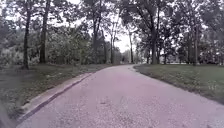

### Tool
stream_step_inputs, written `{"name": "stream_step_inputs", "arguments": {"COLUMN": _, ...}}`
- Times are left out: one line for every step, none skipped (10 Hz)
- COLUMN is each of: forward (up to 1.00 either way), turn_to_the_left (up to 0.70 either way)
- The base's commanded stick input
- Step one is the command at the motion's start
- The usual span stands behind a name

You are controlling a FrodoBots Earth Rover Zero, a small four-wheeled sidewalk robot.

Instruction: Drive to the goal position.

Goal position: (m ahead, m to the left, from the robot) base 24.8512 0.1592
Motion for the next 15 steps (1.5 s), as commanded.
{"name": "stream_step_inputs", "arguments": {"forward": 0.03, "turn_to_the_left": 0.00}}
{"name": "stream_step_inputs", "arguments": {"forward": 0.04, "turn_to_the_left": 0.00}}
{"name": "stream_step_inputs", "arguments": {"forward": 0.05, "turn_to_the_left": 0.00}}
{"name": "stream_step_inputs", "arguments": {"forward": 0.05, "turn_to_the_left": 0.00}}
{"name": "stream_step_inputs", "arguments": {"forward": 0.05, "turn_to_the_left": 0.00}}
{"name": "stream_step_inputs", "arguments": {"forward": 0.05, "turn_to_the_left": 0.00}}
{"name": "stream_step_inputs", "arguments": {"forward": 0.07, "turn_to_the_left": 0.00}}
{"name": "stream_step_inputs", "arguments": {"forward": 0.06, "turn_to_the_left": 0.00}}
{"name": "stream_step_inputs", "arguments": {"forward": 0.66, "turn_to_the_left": 0.00}}
{"name": "stream_step_inputs", "arguments": {"forward": 0.70, "turn_to_the_left": 0.00}}
{"name": "stream_step_inputs", "arguments": {"forward": 0.70, "turn_to_the_left": 0.00}}
{"name": "stream_step_inputs", "arguments": {"forward": 0.70, "turn_to_the_left": 0.00}}
{"name": "stream_step_inputs", "arguments": {"forward": 0.70, "turn_to_the_left": 0.00}}
{"name": "stream_step_inputs", "arguments": {"forward": 0.69, "turn_to_the_left": 0.00}}
{"name": "stream_step_inputs", "arguments": {"forward": 0.69, "turn_to_the_left": 0.00}}
